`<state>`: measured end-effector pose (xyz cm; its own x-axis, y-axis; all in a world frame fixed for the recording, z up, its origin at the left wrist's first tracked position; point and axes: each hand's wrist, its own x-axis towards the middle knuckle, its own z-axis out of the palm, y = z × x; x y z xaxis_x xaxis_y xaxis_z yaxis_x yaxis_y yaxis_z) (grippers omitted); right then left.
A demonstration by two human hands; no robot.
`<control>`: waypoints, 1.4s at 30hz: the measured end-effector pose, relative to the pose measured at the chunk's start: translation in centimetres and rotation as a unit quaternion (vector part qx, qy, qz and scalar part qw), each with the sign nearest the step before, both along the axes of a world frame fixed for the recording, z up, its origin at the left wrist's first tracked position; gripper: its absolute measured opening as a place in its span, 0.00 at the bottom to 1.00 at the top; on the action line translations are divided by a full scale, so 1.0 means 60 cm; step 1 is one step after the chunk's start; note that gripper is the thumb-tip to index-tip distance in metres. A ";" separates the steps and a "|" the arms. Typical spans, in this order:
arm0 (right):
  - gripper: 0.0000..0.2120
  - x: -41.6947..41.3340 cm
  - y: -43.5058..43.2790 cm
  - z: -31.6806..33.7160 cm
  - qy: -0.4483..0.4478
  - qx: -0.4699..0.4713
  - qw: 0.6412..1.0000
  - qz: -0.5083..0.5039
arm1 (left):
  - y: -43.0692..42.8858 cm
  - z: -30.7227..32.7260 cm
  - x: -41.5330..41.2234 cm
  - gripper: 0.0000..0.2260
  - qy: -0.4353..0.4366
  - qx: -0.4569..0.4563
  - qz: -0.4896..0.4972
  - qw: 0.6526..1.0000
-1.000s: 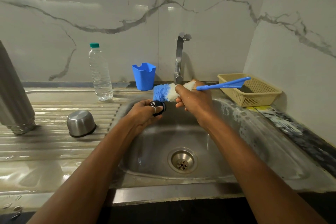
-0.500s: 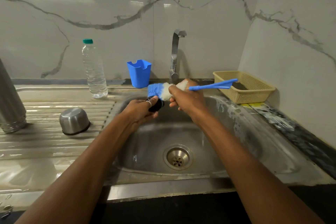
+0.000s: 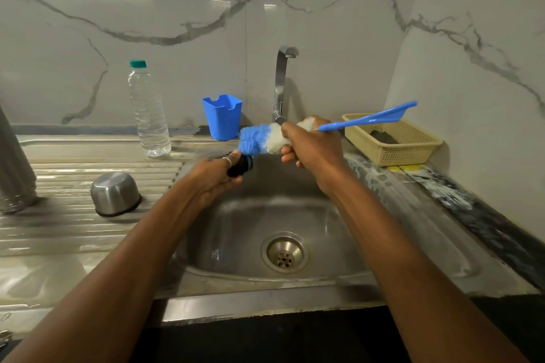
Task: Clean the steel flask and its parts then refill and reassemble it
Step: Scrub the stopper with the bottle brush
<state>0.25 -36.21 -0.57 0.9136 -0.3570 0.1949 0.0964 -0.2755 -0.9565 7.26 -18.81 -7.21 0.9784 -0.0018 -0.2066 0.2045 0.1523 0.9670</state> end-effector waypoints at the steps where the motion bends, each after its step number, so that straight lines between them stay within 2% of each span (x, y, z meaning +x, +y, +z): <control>1: 0.08 -0.002 0.000 0.002 -0.008 -0.005 1.000 -0.002 | 0.002 0.000 0.000 0.16 0.002 -0.003 0.000 1.000; 6: 0.10 0.008 0.014 -0.030 0.036 -0.052 0.998 0.032 | -0.017 -0.005 -0.005 0.20 -0.005 0.044 -0.043 0.998; 11: 0.10 -0.003 0.000 0.003 -0.010 -0.019 1.000 -0.012 | -0.004 -0.006 0.002 0.20 -0.011 0.013 -0.015 1.000; 17: 0.08 0.006 0.013 -0.029 0.040 -0.031 0.999 0.015 | -0.017 -0.006 -0.006 0.19 -0.010 0.053 -0.043 0.998; 21: 0.10 0.003 0.003 -0.007 0.001 -0.033 0.999 -0.015 | -0.004 -0.007 0.005 0.21 -0.008 0.037 -0.021 0.999; 27: 0.08 0.005 0.021 -0.033 0.016 -0.100 0.995 0.014 | -0.010 -0.016 0.008 0.21 -0.006 0.066 -0.043 0.997; 32: 0.09 0.005 0.018 -0.008 -0.028 -0.060 0.998 -0.005 | 0.005 -0.011 0.014 0.17 -0.005 0.040 -0.007 0.999; 36: 0.10 0.006 0.025 -0.027 0.005 -0.091 0.996 0.007 | -0.010 -0.014 0.011 0.22 -0.003 0.071 -0.041 0.997; 42: 0.10 -0.003 0.003 0.005 -0.019 -0.040 0.999 -0.021 | -0.004 -0.014 0.014 0.22 -0.010 0.035 -0.015 0.999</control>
